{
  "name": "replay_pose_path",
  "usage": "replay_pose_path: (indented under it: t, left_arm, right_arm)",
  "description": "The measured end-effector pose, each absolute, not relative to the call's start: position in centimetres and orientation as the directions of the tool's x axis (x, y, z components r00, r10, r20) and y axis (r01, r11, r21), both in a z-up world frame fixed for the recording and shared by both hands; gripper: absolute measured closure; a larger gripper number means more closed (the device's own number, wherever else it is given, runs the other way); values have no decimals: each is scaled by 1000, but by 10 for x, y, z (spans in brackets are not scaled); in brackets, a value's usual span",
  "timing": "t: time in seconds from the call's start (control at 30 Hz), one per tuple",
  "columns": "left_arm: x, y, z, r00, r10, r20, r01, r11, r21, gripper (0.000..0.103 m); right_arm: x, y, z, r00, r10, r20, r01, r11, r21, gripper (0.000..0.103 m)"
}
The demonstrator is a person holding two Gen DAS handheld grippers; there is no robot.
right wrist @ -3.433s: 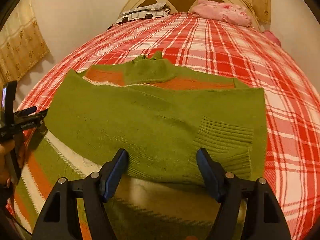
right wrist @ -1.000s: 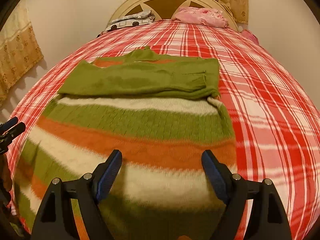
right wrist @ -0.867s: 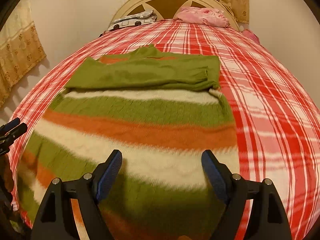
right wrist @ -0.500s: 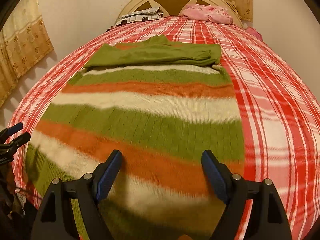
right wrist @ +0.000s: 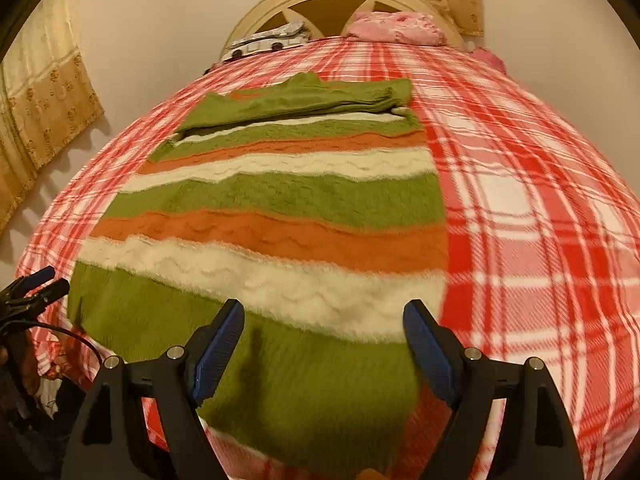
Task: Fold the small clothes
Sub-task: 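Move both tools down to the green ribbed hem of the sweater, then close both tools on the ribbed hem, a short way apart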
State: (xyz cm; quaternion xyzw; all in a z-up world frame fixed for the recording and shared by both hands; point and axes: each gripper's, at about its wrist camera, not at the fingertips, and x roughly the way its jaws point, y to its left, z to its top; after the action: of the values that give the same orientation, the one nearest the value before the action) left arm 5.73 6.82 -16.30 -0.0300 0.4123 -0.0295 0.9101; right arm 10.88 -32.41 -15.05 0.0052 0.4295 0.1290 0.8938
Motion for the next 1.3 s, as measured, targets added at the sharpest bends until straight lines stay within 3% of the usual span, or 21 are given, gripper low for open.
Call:
replay_pose_path:
  t: [0.2, 0.33, 0.4, 0.6, 0.77, 0.97, 1.23, 1.27, 1.3]
  left_arm:
    - [59, 73, -176, 612, -143, -777, 25, 986, -162, 34]
    - [57, 75, -178, 612, -163, -774, 22, 982, -189, 38]
    - [57, 74, -179, 606, -171, -777, 25, 980, -197, 42]
    - [53, 68, -181, 591, -202, -781, 49, 975, -215, 53]
    - [52, 68, -182, 594, -194, -781, 56, 978, -200, 58]
    - [52, 71, -181, 597, -195, -778, 55, 978, -202, 59]
    - [52, 68, -184, 602, -183, -778, 50, 980, -192, 50]
    - [51, 68, -184, 606, -188, -773, 58, 980, -193, 51]
    - [50, 67, -185, 609, -205, -766, 75, 977, -202, 58]
  right_arm:
    - [92, -336, -149, 604, 215, -768, -208, 972, 108, 20]
    - [87, -341, -152, 589, 232, -774, -215, 968, 126, 21]
    - [85, -342, -156, 575, 240, -783, -222, 966, 133, 32]
    - [77, -345, -159, 561, 264, -785, -237, 959, 153, 39]
    - [69, -354, -159, 552, 287, -783, -228, 955, 189, 52]
    - [63, -362, -158, 549, 300, -780, -216, 952, 215, 55]
    - [63, -359, -161, 564, 335, -754, -226, 942, 249, 56]
    - [62, -355, -162, 562, 347, -751, -241, 937, 253, 59]
    - [62, -351, -163, 556, 361, -749, -264, 931, 253, 71]
